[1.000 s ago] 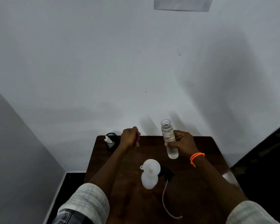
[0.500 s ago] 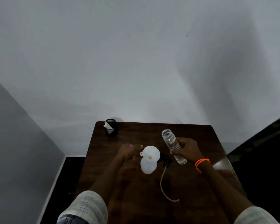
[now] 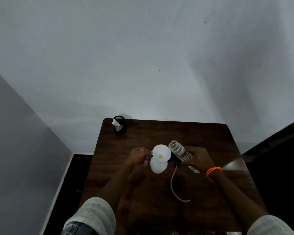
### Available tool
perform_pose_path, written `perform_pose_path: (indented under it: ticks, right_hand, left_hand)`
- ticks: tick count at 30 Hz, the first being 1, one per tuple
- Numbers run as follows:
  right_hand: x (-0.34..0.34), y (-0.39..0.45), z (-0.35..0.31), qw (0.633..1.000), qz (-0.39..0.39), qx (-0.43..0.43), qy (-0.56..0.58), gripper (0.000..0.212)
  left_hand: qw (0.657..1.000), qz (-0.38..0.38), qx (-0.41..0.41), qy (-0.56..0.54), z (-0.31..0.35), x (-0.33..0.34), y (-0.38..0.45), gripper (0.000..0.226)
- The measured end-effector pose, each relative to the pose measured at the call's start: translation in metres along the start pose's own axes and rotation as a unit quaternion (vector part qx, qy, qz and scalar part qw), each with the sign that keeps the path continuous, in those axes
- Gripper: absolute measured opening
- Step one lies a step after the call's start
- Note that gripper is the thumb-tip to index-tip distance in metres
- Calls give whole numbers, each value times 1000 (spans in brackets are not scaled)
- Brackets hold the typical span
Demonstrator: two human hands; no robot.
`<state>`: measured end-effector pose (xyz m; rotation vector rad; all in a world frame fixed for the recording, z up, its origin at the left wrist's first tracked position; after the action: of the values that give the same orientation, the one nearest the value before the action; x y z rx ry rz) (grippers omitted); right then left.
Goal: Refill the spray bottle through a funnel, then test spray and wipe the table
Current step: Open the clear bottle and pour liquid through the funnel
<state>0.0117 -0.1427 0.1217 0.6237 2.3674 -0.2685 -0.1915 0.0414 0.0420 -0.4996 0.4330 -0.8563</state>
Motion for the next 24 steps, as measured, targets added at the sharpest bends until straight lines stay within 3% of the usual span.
perform_pose_path:
  ticks: [9,14,20,24]
  right_hand:
    - [0,-2,-5,999,-15,-13,-32,40]
    - [-1,-3,-16,998,-29,-12,-58,53]
    - [-1,2,-14,994,-29,-14,-102,47]
    - [-5,4,-16,992,-28,-17,-125,55]
  left_hand:
    - [1000,-5,4,-29,-4,2,1,16]
    - [1000,-6,-2,-21,-2,2,1,14]
    - [999,-12,8,-31,0,3,2,11]
    - [999,-16,16,-26,1,4,3,11]
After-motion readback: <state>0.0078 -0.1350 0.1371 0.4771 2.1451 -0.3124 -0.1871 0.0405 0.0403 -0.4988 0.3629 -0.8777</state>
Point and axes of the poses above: each hand's wrist, its own y-axis towards the middle knuckle, its own x-axis out of the palm, z = x × y, the point moved 9 cm from there along y, towards the middle knuckle, and after that the axes turned 9 degrees about y, right-handed, at the moved point
